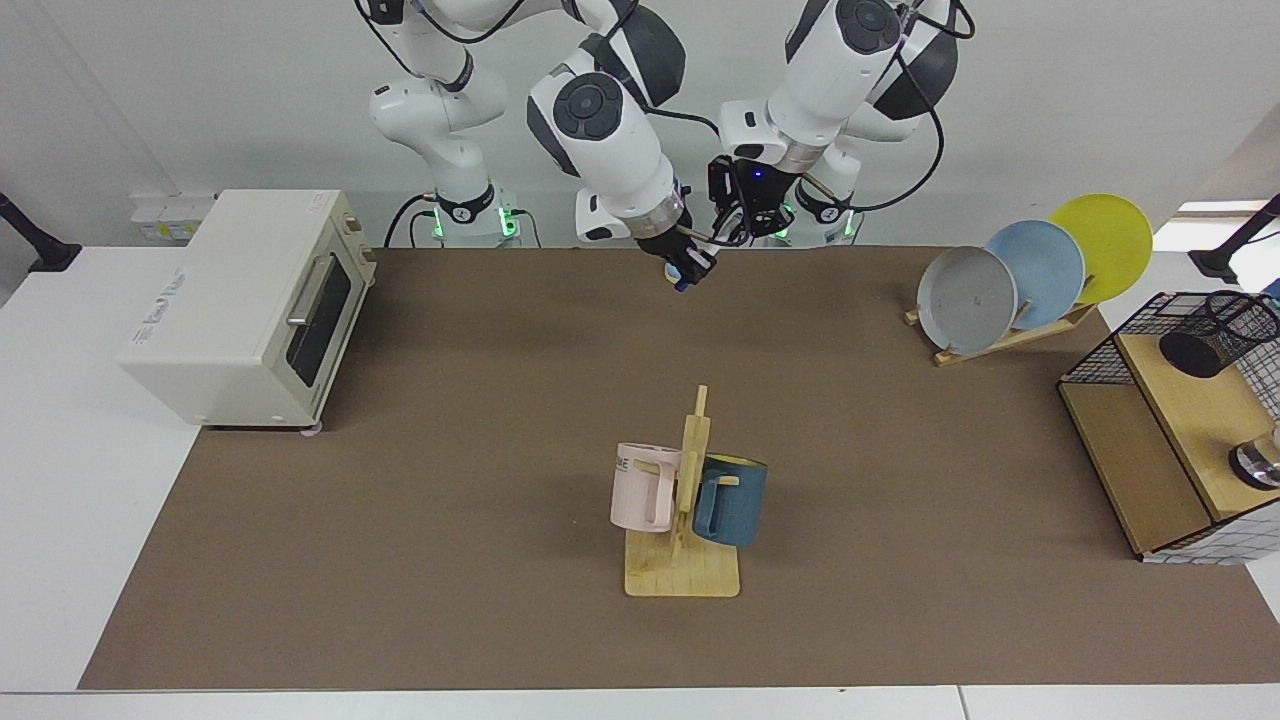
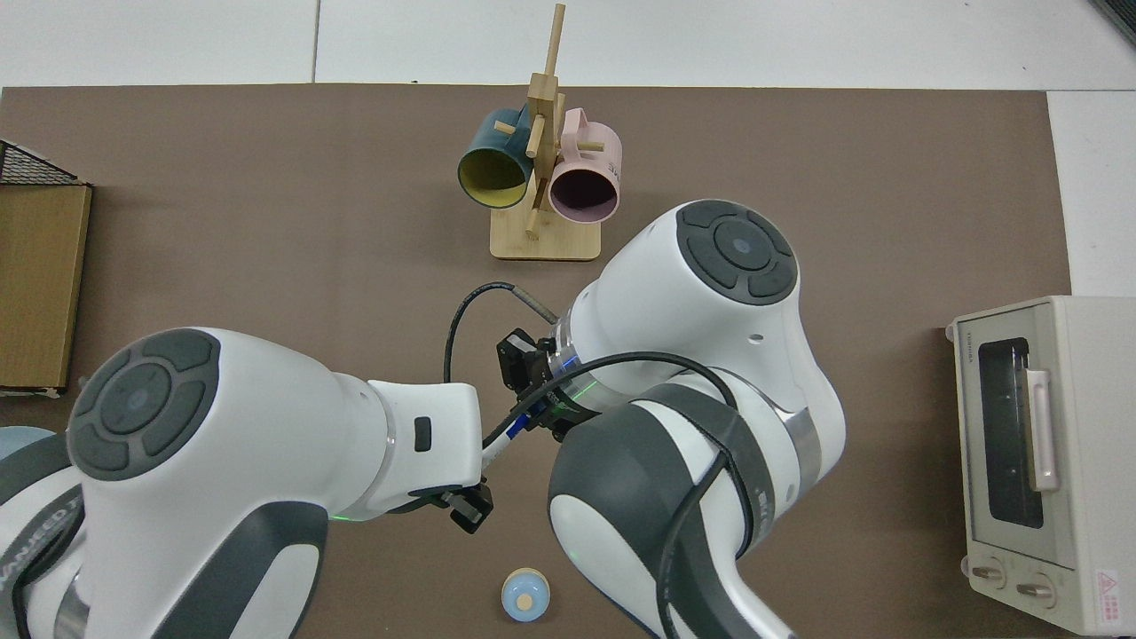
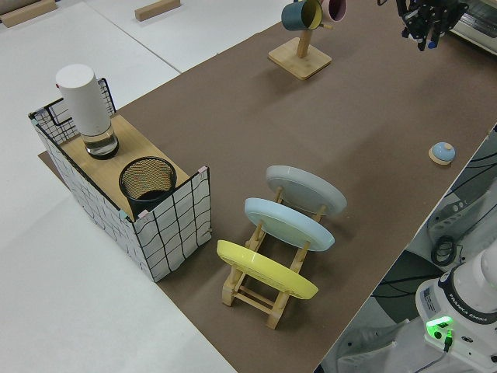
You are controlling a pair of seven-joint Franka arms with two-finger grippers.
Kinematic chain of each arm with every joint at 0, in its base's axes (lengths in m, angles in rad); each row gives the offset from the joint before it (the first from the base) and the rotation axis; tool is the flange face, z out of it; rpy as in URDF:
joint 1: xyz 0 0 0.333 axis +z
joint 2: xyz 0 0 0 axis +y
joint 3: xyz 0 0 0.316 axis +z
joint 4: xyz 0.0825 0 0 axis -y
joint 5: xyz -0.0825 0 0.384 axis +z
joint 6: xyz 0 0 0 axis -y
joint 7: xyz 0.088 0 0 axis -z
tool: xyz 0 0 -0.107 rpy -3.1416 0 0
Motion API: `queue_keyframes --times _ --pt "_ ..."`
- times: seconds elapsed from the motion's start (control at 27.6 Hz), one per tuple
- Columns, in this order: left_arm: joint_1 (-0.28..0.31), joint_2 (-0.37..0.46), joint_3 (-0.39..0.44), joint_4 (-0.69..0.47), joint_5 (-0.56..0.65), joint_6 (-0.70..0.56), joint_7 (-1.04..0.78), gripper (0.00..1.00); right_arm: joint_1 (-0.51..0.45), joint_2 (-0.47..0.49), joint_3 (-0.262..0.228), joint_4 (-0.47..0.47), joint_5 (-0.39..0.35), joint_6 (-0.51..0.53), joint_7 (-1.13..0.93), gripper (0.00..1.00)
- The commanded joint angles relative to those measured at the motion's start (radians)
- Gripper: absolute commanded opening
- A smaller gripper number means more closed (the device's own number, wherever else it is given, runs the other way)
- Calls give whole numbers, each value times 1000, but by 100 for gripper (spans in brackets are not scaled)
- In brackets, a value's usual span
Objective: Put markers into pen holder
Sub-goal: 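Grasp the marker with the left gripper while the right gripper holds it, then pull the marker away with the left gripper while the right gripper withdraws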
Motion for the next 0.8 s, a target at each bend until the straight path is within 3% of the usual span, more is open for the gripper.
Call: queue_keyframes --times 0.0,0.18,0.22,0.25,0.29,0.33,0.62,0.76 --pt "-2 -31 -2 -35 -14 21 -18 0 -9 14 5 25 44 -3 24 0" --pt "1 -30 -2 -35 -14 23 -29 0 -17 14 5 24 70 0 19 0" --pt "1 -31 -2 -35 -14 23 -29 0 -17 13 5 24 77 2 11 31" --pt "1 -31 -2 -35 -14 23 -29 0 -17 13 5 24 68 7 4 99" --pt "1 -31 -2 -35 -12 23 -29 0 -17 13 5 25 67 19 -5 96" --pt "1 -30 0 -35 -12 21 -30 0 -14 11 5 25 77 31 -10 100" --pt "1 -31 0 -36 -6 13 -32 0 -22 -10 1 25 65 59 -21 100" --pt "1 -33 0 -36 -1 6 -30 0 -28 -44 -8 2 50 57 -133 100"
